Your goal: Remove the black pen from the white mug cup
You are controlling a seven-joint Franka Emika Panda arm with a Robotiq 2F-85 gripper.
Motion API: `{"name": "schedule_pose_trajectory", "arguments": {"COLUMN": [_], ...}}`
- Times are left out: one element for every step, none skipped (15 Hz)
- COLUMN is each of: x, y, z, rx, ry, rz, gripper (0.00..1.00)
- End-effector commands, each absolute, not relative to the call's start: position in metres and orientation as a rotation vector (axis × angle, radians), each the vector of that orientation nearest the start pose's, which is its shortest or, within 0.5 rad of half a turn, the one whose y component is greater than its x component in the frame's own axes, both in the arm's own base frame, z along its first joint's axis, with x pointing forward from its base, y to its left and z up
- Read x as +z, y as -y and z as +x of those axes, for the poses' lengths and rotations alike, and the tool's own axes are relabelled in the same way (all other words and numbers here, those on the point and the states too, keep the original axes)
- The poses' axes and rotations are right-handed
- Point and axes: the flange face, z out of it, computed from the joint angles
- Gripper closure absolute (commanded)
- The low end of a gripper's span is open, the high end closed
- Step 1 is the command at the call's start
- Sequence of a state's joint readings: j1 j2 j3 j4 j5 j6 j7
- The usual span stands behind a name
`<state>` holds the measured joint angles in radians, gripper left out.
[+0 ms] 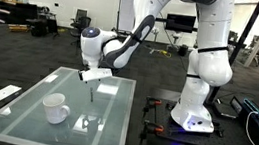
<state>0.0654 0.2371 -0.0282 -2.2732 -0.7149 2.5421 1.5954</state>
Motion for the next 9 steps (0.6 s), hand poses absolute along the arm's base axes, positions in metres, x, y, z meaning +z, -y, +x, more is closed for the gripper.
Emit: {"name": "schedule_pose_trajectory", "arguments": {"x": [0.284,0.292,0.299,0.307,0.313,0.320,0.326,0.331,0.336], "y": [-0.036,-0.040,-0.043,-0.045,-0.048,-0.050,-0.050,-0.052,-0.052], "z": [0.527,0.525,0.523,0.520,0.517,0.513,0.509,0.506,0.502], "rx": [-0.635,-0.650,-0.662,-0.673,-0.689,-0.700,-0.712,-0.722,-0.735], "ry": [-1.546,-1.543,-1.544,-1.554,-1.558,-1.575,-1.586,-1.601,-1.613], "rz": [-2.926,-2.915,-2.906,-2.894,-2.883,-2.869,-2.853,-2.838,-2.826], "gripper": [0.00,0.00,0.00,0.00,0.00,0.00,0.00,0.00,0.00]}}
